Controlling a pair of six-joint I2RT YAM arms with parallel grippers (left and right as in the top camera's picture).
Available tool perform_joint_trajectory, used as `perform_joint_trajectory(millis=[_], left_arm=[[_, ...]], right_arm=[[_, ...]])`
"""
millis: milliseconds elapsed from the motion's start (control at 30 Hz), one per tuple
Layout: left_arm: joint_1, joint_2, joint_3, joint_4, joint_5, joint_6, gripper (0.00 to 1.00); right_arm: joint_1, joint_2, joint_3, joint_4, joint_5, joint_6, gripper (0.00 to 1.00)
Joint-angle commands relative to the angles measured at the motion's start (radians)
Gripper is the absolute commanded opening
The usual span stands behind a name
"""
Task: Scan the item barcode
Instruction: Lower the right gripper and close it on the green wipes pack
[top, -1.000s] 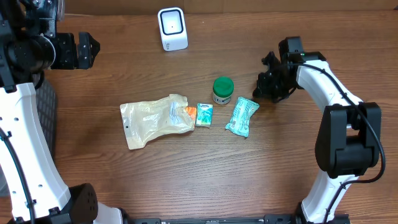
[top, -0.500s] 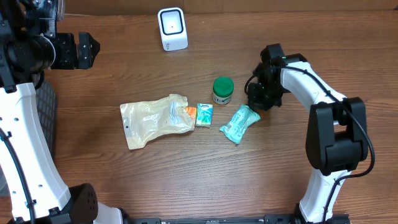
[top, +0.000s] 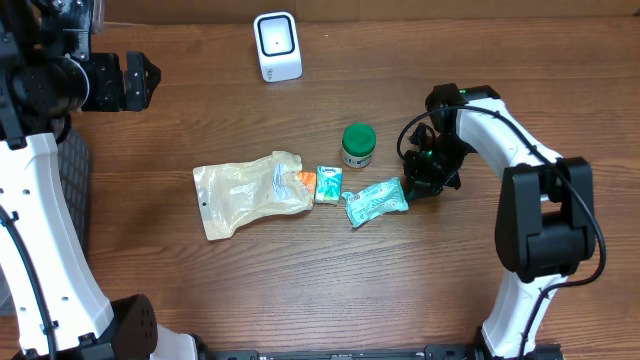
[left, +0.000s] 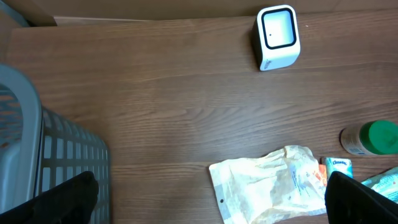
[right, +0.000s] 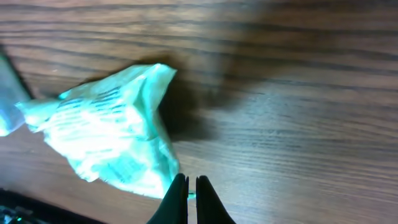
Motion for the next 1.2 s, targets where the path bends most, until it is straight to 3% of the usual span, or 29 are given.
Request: perform_joint_trajectory(millis=[0,67,133,200,267,433,700,1167], left_arm=[[0.002,-0.007,0.0,0.001,0.012,0.014,0.99],[0.002,-0.007,0.0,0.001,0.012,0.014,1.0],[0.002,-0.007,0.0,0.001,0.012,0.014,0.99],[0.002,-0.007,0.0,0.001,0.012,0.014,1.0],[0.002,-0.007,0.0,0.001,0.012,0.014,1.0],[0.002,-0.007,0.0,0.002,0.012,0.014,0.99],[0.002,-0.007,0.0,0.001,0.012,0.014,1.0],[0.002,-0.007,0.0,0.001,0.012,0.014,1.0]], right_arm=[[-0.04,-0.179,0.046,-0.006,-0.029,-0.019,0.04],[-0.063,-0.274,0.055,-0.01,-0.029,-0.02,0.11],[-0.083,-0.356,0.055,-0.018,-0.029,-0.024,0.41],[-0.103,-0.425,0.055,-0.04,-0.029,-0.034,0.63],[-0.117,-0.454,0.055,-0.06,-0.029,-0.058,0.7],[-0.132,-0.449,0.013,-0.05,-0.065,-0.141,0.79],[-0.131,-0.377,-0.143,0.104,-0.124,-0.155,0.82],[-0.13,-0.183,-0.295,0.308,-0.274,-0.203,0.78]])
